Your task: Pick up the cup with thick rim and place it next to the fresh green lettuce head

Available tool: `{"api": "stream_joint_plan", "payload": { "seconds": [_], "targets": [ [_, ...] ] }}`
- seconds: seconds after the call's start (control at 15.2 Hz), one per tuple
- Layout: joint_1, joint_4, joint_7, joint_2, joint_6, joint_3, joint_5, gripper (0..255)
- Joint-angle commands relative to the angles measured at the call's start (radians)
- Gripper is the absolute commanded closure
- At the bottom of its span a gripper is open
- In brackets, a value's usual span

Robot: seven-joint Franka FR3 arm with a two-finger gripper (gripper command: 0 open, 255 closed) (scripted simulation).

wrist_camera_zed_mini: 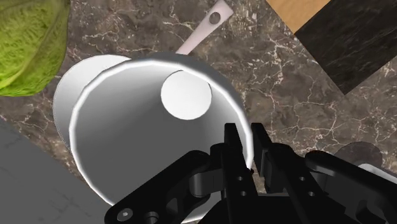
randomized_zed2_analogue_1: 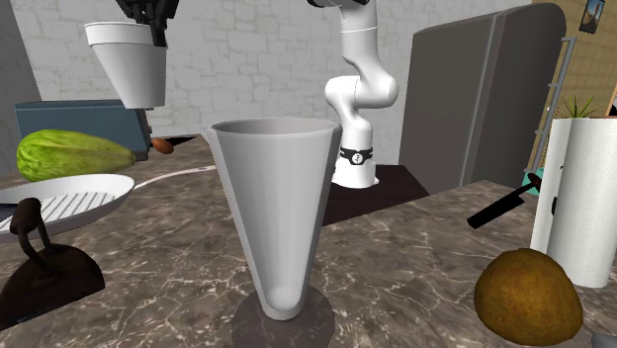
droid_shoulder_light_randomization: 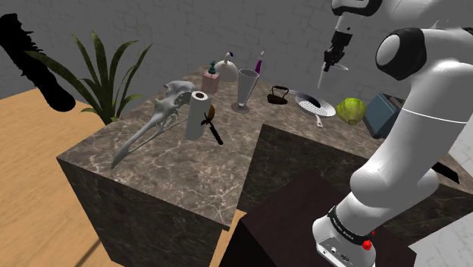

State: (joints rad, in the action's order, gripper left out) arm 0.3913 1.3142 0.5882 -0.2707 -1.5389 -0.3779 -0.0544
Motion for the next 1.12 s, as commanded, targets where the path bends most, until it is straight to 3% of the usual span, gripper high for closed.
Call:
{"api": "stream_joint_plan", "payload": {
  "seconds": [0.0,0.53,1.06],
  "targets": [
    [0.029,0.002,0.046,0.003,-0.001,-0.016,-0.002,255],
    [0.159,-0.043,0.228,-0.037,0.005,-0.075,-0.029,255],
    [0.331,-0.208,0.412,-0.16,0.054,-0.119,-0.095,255]
  ]
}}
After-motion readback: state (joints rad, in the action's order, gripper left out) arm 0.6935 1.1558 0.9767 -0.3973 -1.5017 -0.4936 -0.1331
